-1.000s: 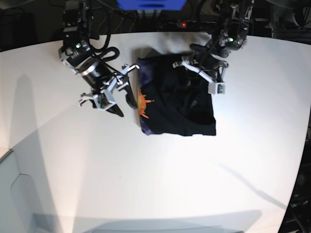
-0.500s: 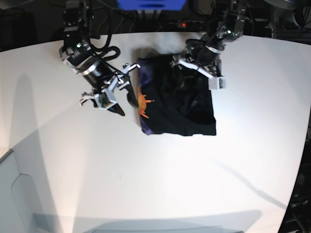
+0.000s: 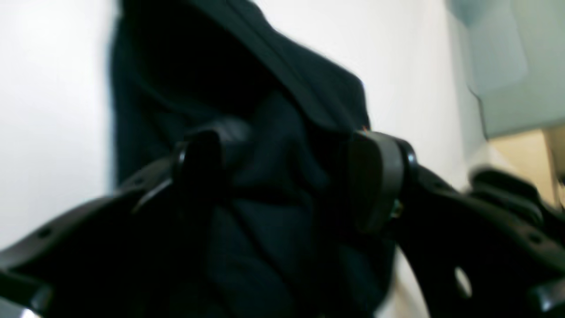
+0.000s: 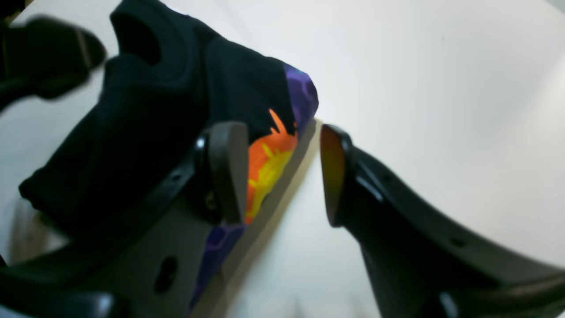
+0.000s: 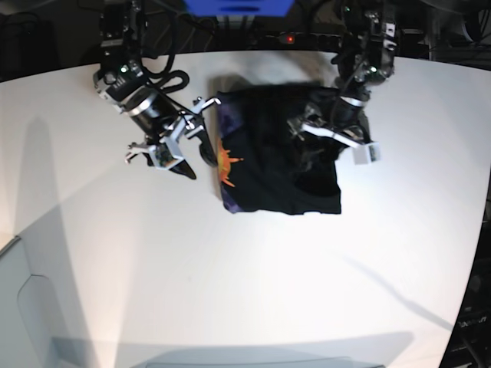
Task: Fold the T-shirt properly
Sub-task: 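Press and smooth the folded shirt's edge with the left gripper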
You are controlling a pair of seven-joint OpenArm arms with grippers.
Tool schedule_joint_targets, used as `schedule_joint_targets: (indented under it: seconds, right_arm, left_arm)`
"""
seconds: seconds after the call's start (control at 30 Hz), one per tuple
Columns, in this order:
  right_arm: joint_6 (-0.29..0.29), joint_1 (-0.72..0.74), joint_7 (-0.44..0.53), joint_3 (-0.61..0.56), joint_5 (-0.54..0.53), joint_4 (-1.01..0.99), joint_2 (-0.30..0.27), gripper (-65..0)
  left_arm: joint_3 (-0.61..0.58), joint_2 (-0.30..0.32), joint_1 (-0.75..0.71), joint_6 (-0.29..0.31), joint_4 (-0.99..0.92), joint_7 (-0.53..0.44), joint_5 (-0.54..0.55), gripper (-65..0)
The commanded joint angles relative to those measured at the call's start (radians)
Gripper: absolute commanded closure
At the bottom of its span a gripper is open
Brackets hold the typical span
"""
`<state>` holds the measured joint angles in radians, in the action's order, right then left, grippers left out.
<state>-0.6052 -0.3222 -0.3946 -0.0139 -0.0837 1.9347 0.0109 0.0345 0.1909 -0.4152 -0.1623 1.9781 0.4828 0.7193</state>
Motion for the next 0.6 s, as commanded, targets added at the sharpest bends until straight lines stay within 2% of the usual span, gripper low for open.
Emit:
schedule_joint_targets:
  seconds: [0.0,0.07,0.2,0.57]
  right_arm:
    - [-0.012,-0.001,0.030,0.001,-0.017,0.019,-0.002,-27.5]
    - [-0.012,-0.005,0.030,0.001,-0.017,0.019,-0.002,-27.5]
    - [-0.012,-0.004,0.030,-0.004,-0.017,0.018,-0.002,-27.5]
    - [-0.012,-0.008,0.030,0.001,-0.017,0.018,-0.001,-27.5]
  left_arm:
    - [0.025,0.003,0.006,-0.003,0.011,-0.020,0.001,-43.6]
    - [0.049,0.009,0.019,-0.003,-0.015,-0.020,0.001,-43.6]
    - [0.026,0.020,0.078,-0.001,-0.107,-0.019,-0.008,-43.6]
    - [-0.149,0.034,0.128,-0.001,-0.136,-0.020,-0.185,-43.5]
